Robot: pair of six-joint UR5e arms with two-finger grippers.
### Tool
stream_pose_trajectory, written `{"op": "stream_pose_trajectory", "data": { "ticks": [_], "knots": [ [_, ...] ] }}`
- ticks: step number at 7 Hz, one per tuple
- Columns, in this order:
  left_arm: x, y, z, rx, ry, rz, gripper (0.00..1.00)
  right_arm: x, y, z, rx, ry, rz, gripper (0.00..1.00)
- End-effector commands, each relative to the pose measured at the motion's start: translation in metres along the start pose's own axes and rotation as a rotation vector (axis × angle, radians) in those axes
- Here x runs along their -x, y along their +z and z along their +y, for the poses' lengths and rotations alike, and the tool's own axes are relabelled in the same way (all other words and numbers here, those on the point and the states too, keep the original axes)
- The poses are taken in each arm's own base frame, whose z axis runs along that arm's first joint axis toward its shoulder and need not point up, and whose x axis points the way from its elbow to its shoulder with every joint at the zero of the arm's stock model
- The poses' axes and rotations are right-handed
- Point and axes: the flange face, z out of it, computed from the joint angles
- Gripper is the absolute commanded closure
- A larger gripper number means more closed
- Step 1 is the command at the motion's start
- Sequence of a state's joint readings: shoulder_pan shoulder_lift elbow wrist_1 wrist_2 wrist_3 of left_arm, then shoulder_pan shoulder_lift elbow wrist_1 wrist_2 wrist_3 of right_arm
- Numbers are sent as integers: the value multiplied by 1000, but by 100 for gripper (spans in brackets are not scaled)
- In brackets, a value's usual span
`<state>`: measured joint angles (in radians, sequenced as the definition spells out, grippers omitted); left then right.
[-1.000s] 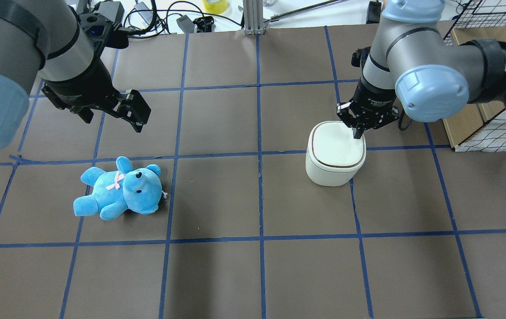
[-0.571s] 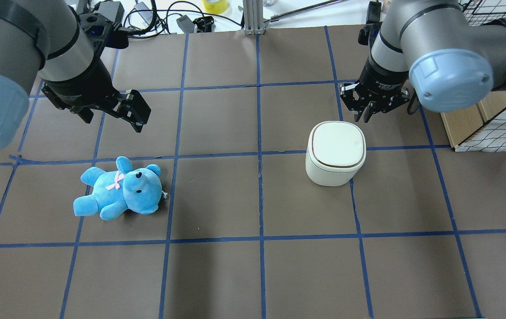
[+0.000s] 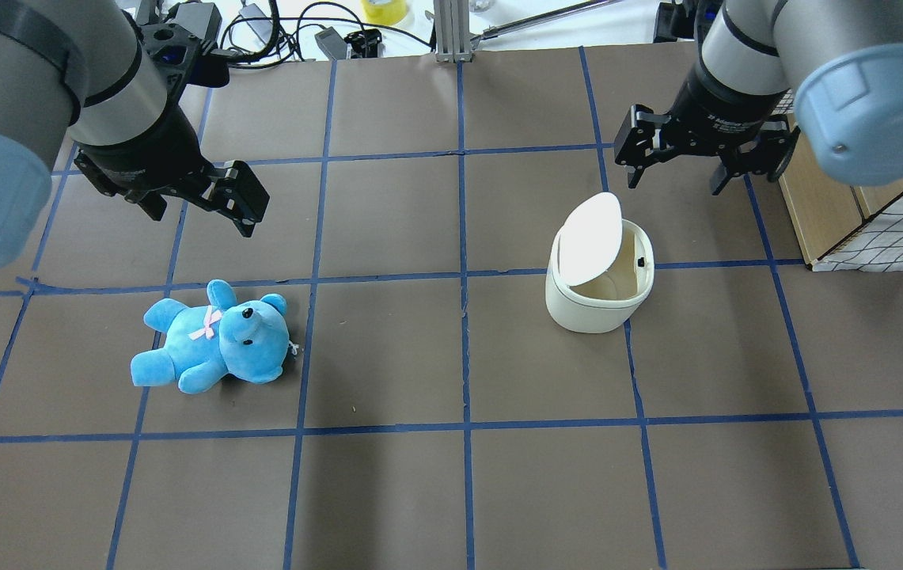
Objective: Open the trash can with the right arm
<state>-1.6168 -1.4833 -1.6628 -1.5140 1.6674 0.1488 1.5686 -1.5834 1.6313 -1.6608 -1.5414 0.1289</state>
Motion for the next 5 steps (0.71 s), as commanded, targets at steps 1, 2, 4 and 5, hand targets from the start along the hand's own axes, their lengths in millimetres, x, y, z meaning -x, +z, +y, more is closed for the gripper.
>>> {"op": "stream_pose_trajectory", "data": {
  "ticks": [1,2,4,5],
  "knots": [
    [0,0,0,0,0,0,0,-1,-24,11,12,1,5,0],
    [0,0,0,0,0,0,0,-3,-25,17,37,2,14,0],
    [0,0,0,0,0,0,0,-1,-25,17,37,-1,4,0],
    [0,0,0,0,0,0,0,-2,-26,17,36,-1,10,0]
  ]
}}
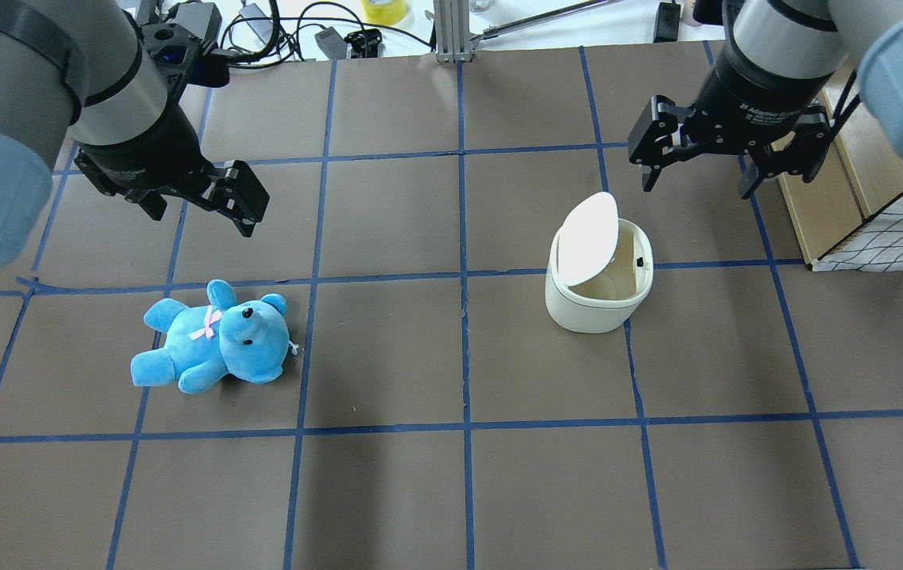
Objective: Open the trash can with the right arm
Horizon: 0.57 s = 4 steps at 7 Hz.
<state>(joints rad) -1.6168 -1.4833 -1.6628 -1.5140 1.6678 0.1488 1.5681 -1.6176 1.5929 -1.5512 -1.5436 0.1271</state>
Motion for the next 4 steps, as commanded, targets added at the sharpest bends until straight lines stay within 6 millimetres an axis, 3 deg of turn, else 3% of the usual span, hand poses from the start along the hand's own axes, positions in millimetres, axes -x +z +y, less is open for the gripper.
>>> {"op": "stream_pose_trajectory", "data": {
  "ticks": [1,4],
  "knots": [
    [0,0,0,0,0,0,0,-1,-1,0,0,-1,4,0],
    [0,0,0,0,0,0,0,2,3,2,7,-7,-6,0]
  ]
}}
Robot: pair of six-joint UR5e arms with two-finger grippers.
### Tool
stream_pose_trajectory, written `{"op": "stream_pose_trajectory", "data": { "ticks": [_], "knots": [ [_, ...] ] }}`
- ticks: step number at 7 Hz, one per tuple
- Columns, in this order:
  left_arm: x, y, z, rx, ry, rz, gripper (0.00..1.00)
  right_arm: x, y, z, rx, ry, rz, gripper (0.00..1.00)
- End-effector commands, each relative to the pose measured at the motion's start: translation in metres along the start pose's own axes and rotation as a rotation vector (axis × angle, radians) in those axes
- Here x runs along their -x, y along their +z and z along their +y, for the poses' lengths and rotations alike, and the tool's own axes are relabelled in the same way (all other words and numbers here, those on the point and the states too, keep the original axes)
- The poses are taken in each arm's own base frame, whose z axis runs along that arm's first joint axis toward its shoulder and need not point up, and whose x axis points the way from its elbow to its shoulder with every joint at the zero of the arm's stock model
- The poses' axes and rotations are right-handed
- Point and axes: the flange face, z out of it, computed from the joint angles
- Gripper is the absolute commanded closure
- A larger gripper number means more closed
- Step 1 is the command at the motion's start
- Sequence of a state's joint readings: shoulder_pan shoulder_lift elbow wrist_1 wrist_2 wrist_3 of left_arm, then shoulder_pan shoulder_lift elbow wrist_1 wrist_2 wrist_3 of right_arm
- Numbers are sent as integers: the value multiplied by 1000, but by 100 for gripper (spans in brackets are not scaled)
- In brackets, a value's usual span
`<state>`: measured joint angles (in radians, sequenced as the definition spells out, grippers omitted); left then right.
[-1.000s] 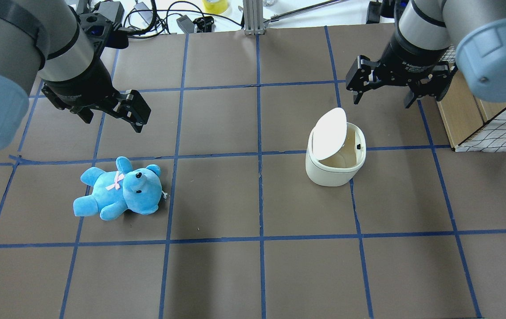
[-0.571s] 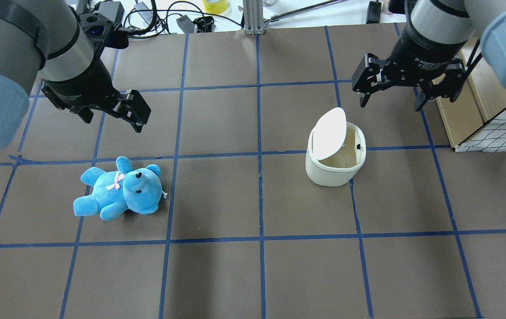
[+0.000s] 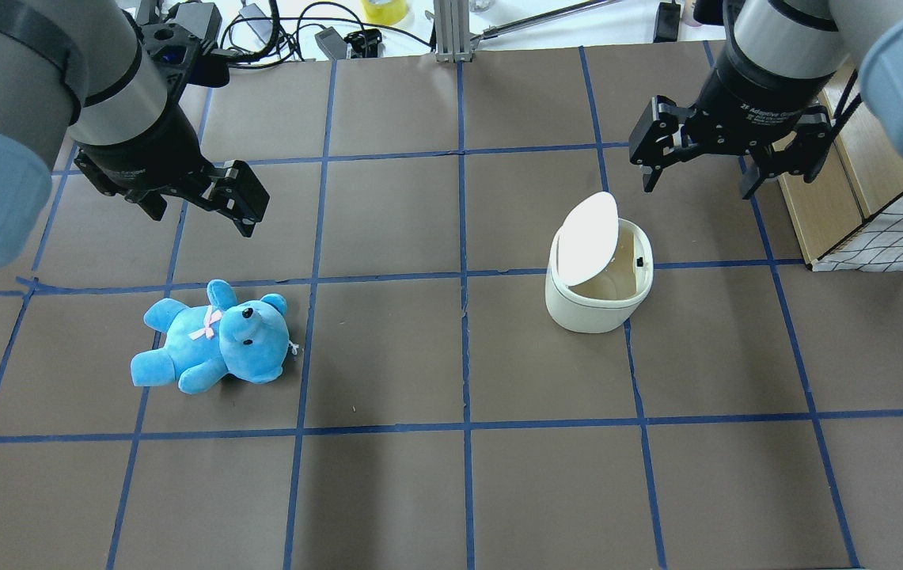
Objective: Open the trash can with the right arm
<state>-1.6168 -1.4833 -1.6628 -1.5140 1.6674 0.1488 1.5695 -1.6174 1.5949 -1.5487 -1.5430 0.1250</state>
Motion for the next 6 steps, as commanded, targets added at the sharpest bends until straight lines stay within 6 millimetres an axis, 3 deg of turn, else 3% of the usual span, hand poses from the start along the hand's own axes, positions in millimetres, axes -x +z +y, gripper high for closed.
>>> {"op": "stream_pose_trajectory", "data": {
  "ticks": [1,6],
  "knots": [
    [0,0,0,0,0,0,0,1,1,1,2,-4,-1,0],
    [0,0,0,0,0,0,0,0,2,1,4,-3,8,0]
  ]
}}
